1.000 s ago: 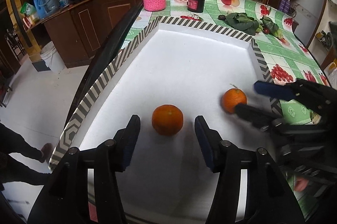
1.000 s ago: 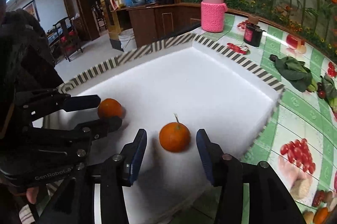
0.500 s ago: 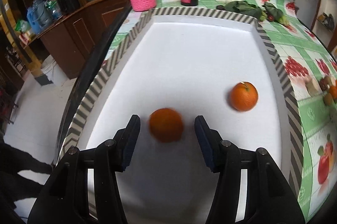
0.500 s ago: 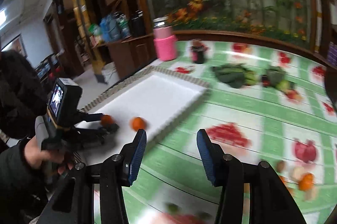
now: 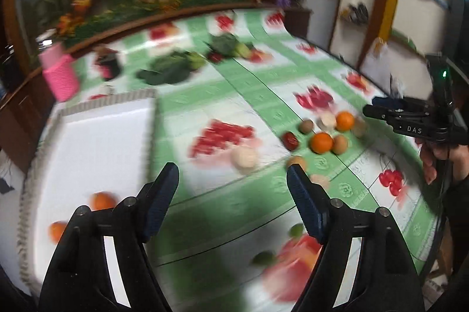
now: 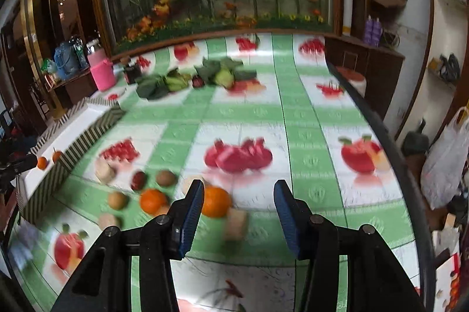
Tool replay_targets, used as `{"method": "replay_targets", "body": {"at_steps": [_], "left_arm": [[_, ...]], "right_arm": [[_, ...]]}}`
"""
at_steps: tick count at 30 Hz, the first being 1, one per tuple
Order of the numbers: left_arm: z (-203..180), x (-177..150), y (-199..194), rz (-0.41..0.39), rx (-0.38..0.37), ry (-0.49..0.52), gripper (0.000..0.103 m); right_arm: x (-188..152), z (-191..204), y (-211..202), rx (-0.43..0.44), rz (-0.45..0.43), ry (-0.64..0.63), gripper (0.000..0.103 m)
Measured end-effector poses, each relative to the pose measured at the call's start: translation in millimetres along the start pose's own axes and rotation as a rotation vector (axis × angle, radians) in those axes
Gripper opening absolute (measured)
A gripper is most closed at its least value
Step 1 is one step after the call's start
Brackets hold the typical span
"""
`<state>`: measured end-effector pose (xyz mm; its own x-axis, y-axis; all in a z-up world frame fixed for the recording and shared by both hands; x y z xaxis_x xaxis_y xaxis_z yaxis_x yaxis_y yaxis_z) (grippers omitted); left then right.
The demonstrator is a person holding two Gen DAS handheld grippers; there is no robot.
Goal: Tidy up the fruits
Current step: 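Grasp a round beige cake with the left gripper while the right grasps a square beige block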
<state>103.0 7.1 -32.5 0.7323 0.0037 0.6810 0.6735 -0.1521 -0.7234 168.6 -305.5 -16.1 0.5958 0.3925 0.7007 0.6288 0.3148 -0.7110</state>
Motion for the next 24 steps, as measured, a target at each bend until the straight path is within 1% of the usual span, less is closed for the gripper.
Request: {"method": "replay_targets", "body": {"at_steps": [2,5,7,9,10,11,14,15,17,18,19,20,22,24], "left_arm": [[-9,0,20,0.029,0.003,0.018,0.077],[3,-3,47,0.074,0.048,-0.003,0.077],[7,-5,54,0.088,0.058,-0.015,0.077],[5,-8,58,0.093,0.054,0.002,0.076],[2,-9,58,0.089,0.052,0.016,0.074],[1,-10,59,0.086,0.054,0.024,0.072],[2,-11,66,0.094,0.061,0.022,0.065],[2,-11,69,0.096,0.061,0.021,0.062],[2,-12,74,0.103,0.065,0.023,0.044],[2,-11,75,0.097,0.056,0.015,0.04],[2,-11,76,0.095,0.049,0.007,0.03],[2,-10,76,0.092,0.049,0.003,0.028],[2,-8,77,0.085,0.056,-0.005,0.028],[-1,-6,77,0.078,0.041,-0.008,0.027]], "right_arm": [[-12,0,11,0.014,0.043,-0.009,0.049],[-25,10,23,0.057,0.092,-0.047,0.048],[-31,16,31,0.073,0.11,-0.075,0.048],[-35,16,37,0.079,0.124,-0.076,0.048],[-35,15,38,0.077,0.118,-0.075,0.046],[-32,14,37,0.083,0.104,-0.071,0.04],[-32,13,41,0.08,0.117,-0.067,0.033],[-32,14,41,0.075,0.116,-0.072,0.027],[-32,14,40,0.06,0.119,-0.078,0.023],[-31,13,40,0.057,0.118,-0.079,0.022],[-31,13,40,0.055,0.116,-0.077,0.022],[-30,12,39,0.052,0.111,-0.074,0.022],[-29,11,38,0.046,0.102,-0.069,0.022],[-30,11,38,0.043,0.107,-0.074,0.022]]}}
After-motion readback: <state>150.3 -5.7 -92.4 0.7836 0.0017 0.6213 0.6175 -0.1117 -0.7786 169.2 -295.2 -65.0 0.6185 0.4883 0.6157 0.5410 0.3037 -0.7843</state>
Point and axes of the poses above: each gripper's, at about its wrist camera, not at the fingertips, and y roughly the way its jaws point, z to its left, x to its top, the point moved 10 cm from there along y, roughly the way its jaws point, and after that the axes turned 9 degrees about -y, right-handed, at the moved point
